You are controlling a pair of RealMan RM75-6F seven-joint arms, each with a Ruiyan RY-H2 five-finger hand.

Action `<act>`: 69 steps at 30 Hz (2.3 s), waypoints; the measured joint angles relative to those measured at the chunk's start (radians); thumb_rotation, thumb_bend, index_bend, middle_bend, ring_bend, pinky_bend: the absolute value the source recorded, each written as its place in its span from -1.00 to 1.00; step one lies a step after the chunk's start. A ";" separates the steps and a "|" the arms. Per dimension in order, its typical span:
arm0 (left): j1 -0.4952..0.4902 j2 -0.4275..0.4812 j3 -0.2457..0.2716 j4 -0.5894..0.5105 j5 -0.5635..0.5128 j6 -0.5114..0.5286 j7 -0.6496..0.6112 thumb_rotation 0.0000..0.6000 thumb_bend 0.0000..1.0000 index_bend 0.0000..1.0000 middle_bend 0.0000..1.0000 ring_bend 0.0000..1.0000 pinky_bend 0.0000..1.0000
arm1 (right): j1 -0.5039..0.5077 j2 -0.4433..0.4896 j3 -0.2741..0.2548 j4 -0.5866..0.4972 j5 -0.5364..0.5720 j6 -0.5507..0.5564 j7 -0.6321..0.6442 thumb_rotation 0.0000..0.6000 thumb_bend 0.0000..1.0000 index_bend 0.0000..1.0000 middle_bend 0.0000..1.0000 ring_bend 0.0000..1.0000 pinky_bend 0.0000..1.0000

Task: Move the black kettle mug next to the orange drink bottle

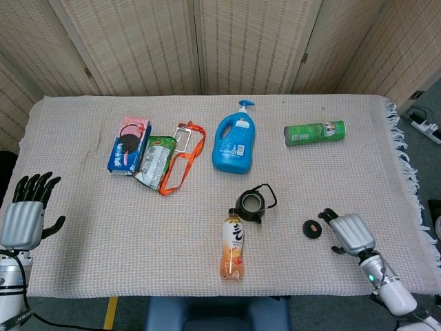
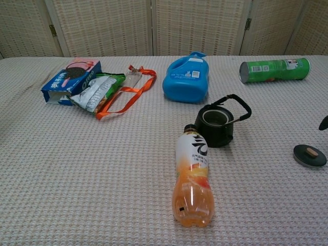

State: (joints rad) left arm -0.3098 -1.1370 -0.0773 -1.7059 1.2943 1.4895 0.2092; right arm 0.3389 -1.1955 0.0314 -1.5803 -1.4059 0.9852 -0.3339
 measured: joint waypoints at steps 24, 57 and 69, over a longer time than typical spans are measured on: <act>0.040 0.003 -0.033 0.019 0.022 -0.023 -0.026 1.00 -0.55 -0.73 -0.88 -0.92 -1.00 | 0.106 -0.131 -0.006 0.076 0.062 -0.066 -0.102 1.00 -0.52 -0.33 -0.32 0.38 0.23; 0.068 0.012 -0.063 0.016 0.033 -0.036 -0.041 1.00 -0.55 -0.73 -0.88 -0.92 -1.00 | 0.227 0.072 0.060 -0.243 0.028 -0.077 -0.023 1.00 -0.31 -0.04 -0.10 0.50 0.26; 0.075 0.022 -0.066 0.004 0.040 -0.037 -0.034 1.00 -0.55 -0.73 -0.88 -0.92 -1.00 | 0.421 -0.042 0.138 -0.176 0.258 -0.192 -0.196 1.00 -0.31 -0.04 -0.10 0.51 0.26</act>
State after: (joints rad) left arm -0.2348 -1.1146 -0.1432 -1.7023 1.3339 1.4527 0.1754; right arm 0.7598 -1.2378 0.1692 -1.7560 -1.1482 0.7932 -0.5295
